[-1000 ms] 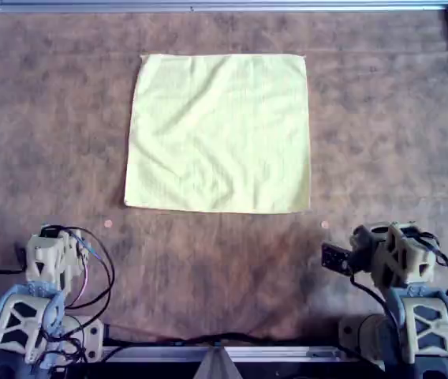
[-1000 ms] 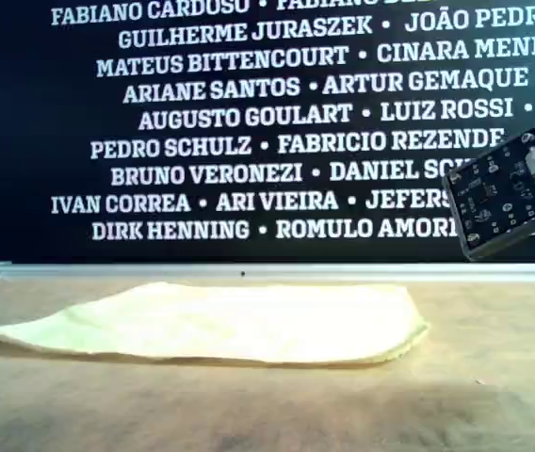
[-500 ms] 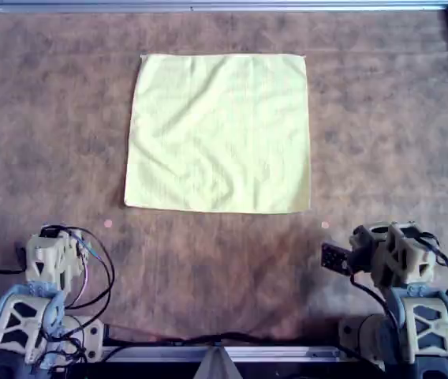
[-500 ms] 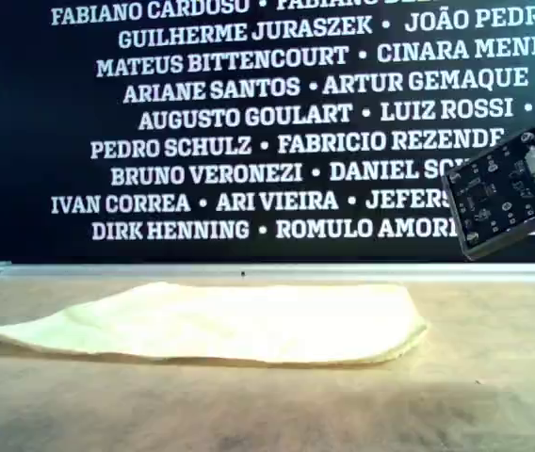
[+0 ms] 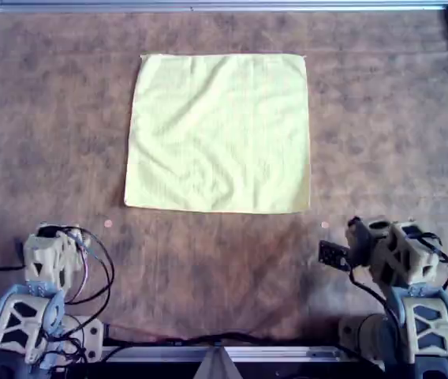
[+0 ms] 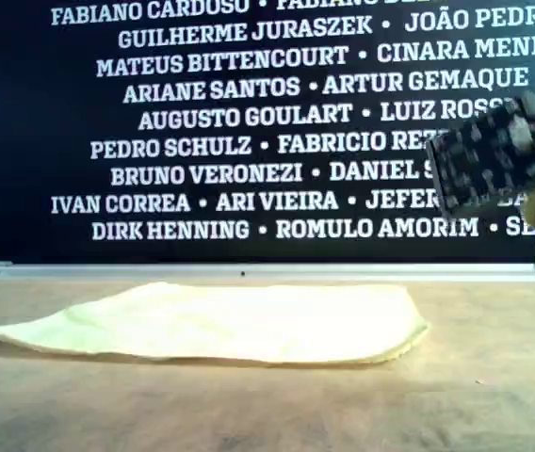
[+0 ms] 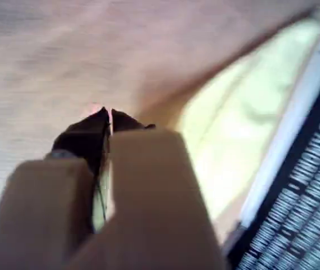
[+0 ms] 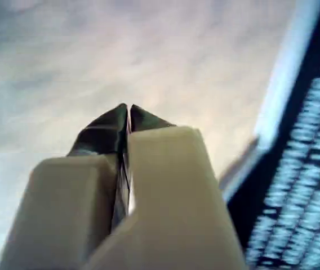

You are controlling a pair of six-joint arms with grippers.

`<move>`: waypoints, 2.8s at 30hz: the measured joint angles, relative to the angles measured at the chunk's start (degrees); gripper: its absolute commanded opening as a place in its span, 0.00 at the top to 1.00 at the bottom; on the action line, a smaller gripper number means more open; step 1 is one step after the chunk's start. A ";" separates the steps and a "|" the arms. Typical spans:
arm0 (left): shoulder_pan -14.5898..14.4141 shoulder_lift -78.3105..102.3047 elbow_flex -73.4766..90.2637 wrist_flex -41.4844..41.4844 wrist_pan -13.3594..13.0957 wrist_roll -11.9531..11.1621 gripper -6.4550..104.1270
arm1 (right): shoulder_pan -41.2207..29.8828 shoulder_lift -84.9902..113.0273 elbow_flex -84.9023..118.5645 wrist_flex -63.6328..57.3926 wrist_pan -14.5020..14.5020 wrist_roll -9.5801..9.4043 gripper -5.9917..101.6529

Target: Fold a cloth

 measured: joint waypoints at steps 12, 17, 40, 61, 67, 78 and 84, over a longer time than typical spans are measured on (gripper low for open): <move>-0.09 0.00 0.00 -12.22 0.09 1.05 0.77 | 0.00 0.00 0.00 -16.00 -2.72 0.53 0.73; -3.96 0.00 0.00 -12.22 2.81 1.76 0.44 | 0.26 0.00 0.09 -16.88 -2.81 0.53 0.58; -9.76 -37.79 -16.35 -12.30 3.08 1.93 0.28 | 13.45 -33.49 -15.82 -16.17 -3.25 -7.03 0.53; -9.76 -59.94 -31.29 -12.30 3.08 1.93 0.27 | 12.92 -64.42 -32.08 -10.99 -2.99 -7.03 0.40; -9.76 -59.94 -31.82 -12.30 3.08 1.93 0.27 | 12.92 -69.26 -35.51 -10.99 -2.99 -7.03 0.40; -9.76 -66.53 -35.51 -12.30 3.08 1.93 0.27 | 12.92 -80.51 -45.00 -10.99 -2.99 -7.03 0.40; -9.76 -74.62 -41.75 -12.30 3.08 1.93 0.27 | 12.92 -85.96 -48.34 -10.99 -2.99 -7.03 0.40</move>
